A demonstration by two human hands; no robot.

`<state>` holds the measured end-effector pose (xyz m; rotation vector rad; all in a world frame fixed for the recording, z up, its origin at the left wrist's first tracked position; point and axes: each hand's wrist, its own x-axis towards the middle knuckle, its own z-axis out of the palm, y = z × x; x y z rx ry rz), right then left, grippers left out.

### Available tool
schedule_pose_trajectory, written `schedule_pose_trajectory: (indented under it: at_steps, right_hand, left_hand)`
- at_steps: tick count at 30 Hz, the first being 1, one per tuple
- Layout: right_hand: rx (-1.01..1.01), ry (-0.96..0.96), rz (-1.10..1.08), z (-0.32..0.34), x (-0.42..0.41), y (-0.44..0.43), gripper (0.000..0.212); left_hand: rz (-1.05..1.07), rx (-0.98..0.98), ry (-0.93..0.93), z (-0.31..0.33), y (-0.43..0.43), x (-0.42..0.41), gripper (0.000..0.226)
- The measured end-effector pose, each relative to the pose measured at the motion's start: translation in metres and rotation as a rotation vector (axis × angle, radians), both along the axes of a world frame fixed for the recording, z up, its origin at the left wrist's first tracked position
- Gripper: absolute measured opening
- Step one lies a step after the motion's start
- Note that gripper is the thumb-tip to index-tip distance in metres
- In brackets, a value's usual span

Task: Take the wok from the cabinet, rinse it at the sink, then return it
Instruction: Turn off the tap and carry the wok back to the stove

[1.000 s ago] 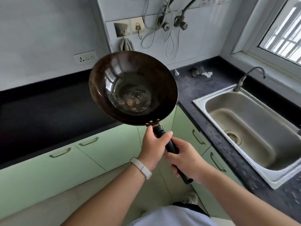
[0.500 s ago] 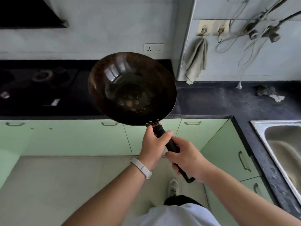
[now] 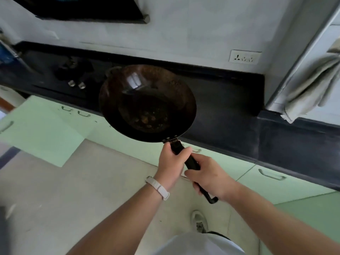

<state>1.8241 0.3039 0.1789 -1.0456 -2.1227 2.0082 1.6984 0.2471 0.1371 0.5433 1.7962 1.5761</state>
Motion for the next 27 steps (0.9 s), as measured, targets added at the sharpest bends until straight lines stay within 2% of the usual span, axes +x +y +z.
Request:
schedule_pose_trajectory:
  at_steps: [7, 12, 19, 27]
  right_hand:
    - [-0.024, 0.038, 0.197, 0.009, -0.054, 0.040, 0.020]
    - [-0.032, 0.044, 0.363, 0.010, -0.099, 0.038, 0.018]
    - [-0.025, 0.045, 0.519, 0.009, -0.170, 0.000, 0.013]
    - [0.008, 0.030, 0.602, 0.001, -0.277, -0.084, 0.005]
  left_hand:
    - [0.197, 0.004, 0.064, 0.011, 0.015, -0.040, 0.023]
    - [0.352, 0.002, 0.092, 0.019, -0.004, -0.071, 0.021]
    - [0.558, -0.006, 0.100, 0.017, -0.053, -0.123, 0.024]
    - [0.627, 0.002, 0.069, 0.004, -0.141, -0.221, 0.029]
